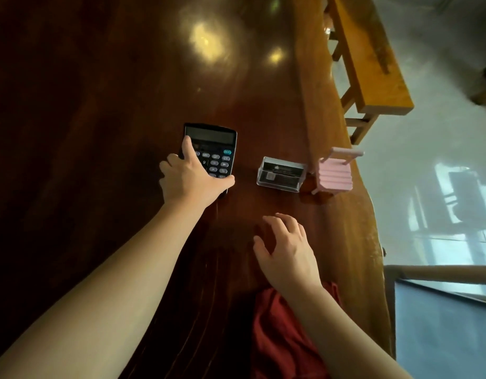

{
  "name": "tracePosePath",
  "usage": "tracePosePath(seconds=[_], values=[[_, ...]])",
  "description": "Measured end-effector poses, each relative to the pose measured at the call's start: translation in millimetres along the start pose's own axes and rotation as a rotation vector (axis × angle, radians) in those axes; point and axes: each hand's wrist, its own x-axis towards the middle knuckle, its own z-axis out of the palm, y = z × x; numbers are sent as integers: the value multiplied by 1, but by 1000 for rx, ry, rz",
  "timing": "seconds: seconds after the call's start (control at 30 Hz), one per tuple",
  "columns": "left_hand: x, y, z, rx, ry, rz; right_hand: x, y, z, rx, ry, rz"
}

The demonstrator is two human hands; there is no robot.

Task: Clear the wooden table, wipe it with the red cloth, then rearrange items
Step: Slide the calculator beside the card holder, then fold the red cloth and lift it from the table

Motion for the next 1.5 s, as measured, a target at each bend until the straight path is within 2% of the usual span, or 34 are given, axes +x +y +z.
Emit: tracePosePath(seconds=[0.27, 0.67, 0.73, 0.83, 0.93, 1.13, 1.4, 1.5], values=[[3, 36, 28, 26, -6, -11, -2, 37, -18, -1, -5, 32], [-4, 38, 36, 103, -13, -6, -6, 55, -28, 16, -18, 39], [-12, 32, 29, 87, 22, 27, -10, 59, -32, 19, -30, 38], [-35, 25, 20, 41, 68, 178, -17, 64, -40, 18, -61, 41], [-68, 20, 14, -12, -26, 318, -27, 69, -49, 21, -97, 29], [-135, 12, 12, -47, -350, 470, -56, 77, -66, 26, -170, 15], [-192, 8, 25, 33, -672, 475, -96, 98, -70, 9, -373, 110], [-203, 9, 32, 48, -724, 449, -102, 105, -63, 33, -449, 178]])
